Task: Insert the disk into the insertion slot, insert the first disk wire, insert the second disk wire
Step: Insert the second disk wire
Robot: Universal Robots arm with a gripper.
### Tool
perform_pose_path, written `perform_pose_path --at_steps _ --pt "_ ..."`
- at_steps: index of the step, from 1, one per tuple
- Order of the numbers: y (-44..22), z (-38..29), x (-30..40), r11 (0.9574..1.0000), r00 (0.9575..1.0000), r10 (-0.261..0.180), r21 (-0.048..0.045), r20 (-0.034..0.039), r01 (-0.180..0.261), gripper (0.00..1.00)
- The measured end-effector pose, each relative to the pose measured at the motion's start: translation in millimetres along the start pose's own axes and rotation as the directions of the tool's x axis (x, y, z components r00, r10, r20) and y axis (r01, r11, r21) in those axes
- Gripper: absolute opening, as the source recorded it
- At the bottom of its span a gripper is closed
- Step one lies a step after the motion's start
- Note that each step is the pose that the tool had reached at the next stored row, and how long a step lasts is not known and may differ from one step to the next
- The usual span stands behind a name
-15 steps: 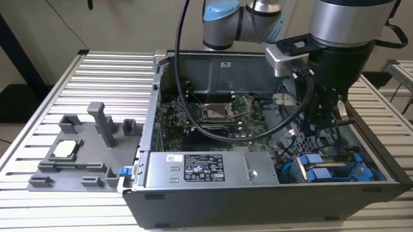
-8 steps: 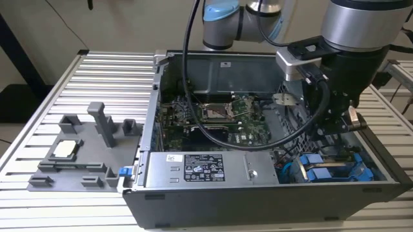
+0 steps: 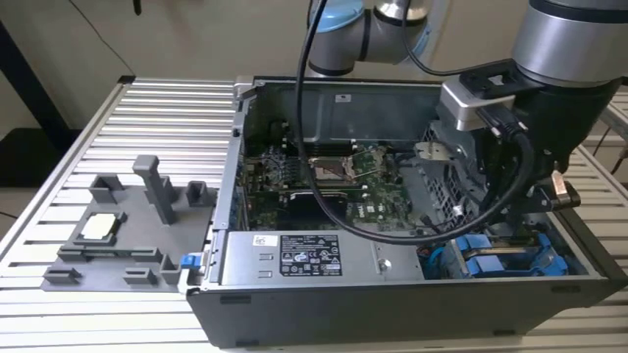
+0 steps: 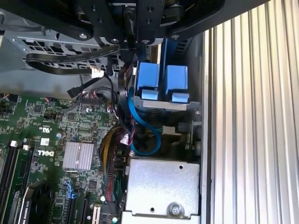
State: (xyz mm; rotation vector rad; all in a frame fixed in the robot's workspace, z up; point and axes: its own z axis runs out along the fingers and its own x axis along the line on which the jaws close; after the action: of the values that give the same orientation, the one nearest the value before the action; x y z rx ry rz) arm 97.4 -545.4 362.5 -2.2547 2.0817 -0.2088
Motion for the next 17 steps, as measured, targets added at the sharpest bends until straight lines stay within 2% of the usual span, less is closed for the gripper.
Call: perform_pose_path --at_steps 2,7,8,9,11,12,13,14,17 --pt "-2.0 0.4 2.4 1.0000 1.0000 0.000 -0.0028 0.0002 0.000 0.16" --pt "-2.6 0.5 2.6 1.0000 1.0000 0.000 -0.0033 0.0002 0.000 0.16" --pt "-2.6 0.5 2.7 1.0000 1.0000 0.000 -0.0031 0.0041 0.000 0.16" --pt "-2.6 0.5 2.7 1.0000 0.9998 0.003 -0.0019 0.0192 -0.003 0.16" --pt "-2.6 0.5 2.7 1.0000 0.9985 0.008 0.0008 0.0547 -0.008 0.16" --pt "-2.6 0.5 3.2 0.9999 0.9976 0.010 0.0017 0.0692 -0.010 0.16" --pt "-3.0 0.7 4.5 0.9999 0.9972 0.010 0.0009 0.0735 -0.010 0.16" --pt "-3.7 0.9 6.3 0.9999 0.9972 0.011 -0.0059 0.0744 -0.010 0.16" --pt "-6.3 1.6 11.1 0.9993 0.9970 0.012 -0.0361 0.0768 -0.009 0.16"
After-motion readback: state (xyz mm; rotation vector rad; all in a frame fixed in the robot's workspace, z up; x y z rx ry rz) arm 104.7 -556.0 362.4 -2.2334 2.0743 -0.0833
